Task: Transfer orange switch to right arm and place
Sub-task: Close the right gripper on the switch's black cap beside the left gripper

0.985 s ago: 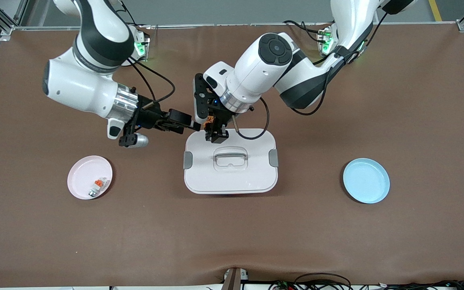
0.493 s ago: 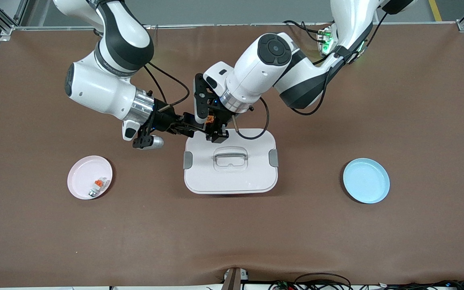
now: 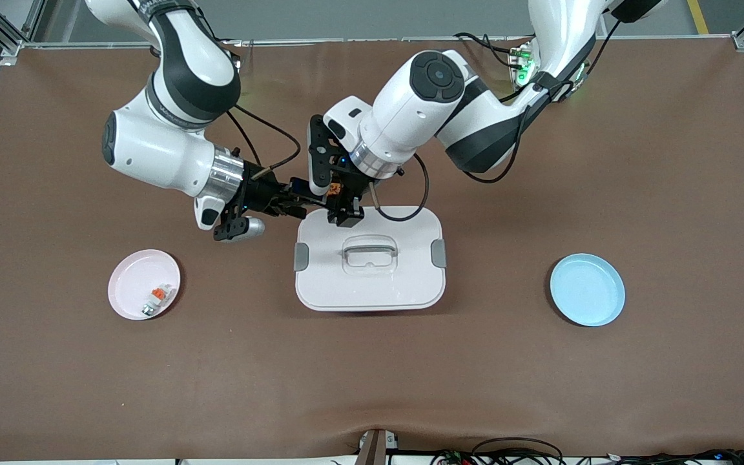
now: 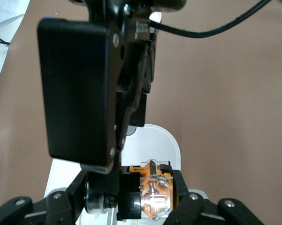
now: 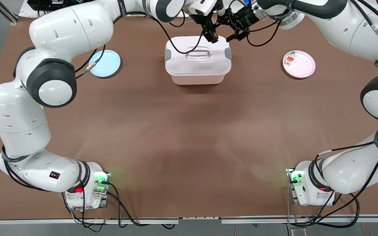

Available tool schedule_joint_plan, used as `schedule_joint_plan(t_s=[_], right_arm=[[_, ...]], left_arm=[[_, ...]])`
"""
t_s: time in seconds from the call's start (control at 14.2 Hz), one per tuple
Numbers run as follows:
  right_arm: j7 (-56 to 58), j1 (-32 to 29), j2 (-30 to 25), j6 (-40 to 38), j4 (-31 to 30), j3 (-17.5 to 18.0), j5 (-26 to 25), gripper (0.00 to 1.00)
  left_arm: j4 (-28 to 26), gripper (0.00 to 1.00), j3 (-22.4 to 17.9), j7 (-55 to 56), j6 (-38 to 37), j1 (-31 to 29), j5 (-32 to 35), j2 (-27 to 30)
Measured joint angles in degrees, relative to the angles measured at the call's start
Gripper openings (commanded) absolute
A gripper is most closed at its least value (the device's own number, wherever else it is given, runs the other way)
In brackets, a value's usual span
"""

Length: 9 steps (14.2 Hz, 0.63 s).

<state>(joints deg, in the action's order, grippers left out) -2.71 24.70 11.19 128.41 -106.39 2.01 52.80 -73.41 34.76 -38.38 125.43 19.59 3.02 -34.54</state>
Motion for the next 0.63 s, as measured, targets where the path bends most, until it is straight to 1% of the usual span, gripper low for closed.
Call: schedule_joint_plan(t_s=[0.21, 0.42, 0.63], right_arm=[[0.1, 0.0, -0.2, 0.0, -0.2, 0.0, 0.6, 1.00], [0.1, 0.5, -0.3, 0.0, -0.2, 0.2, 3.4, 1.00], [0.1, 0.8, -0.9, 0.0, -0.2, 0.5, 3.8, 1.00]], left_arm=[[0.1, 0.00, 0.0, 0.0, 0.0, 0.0, 0.0, 0.0], [0.2, 0.00, 0.0, 0.0, 0.0, 0.0, 0.0, 0.0], [0.2, 0.00, 0.0, 0.0, 0.0, 0.0, 0.0, 0.0]])
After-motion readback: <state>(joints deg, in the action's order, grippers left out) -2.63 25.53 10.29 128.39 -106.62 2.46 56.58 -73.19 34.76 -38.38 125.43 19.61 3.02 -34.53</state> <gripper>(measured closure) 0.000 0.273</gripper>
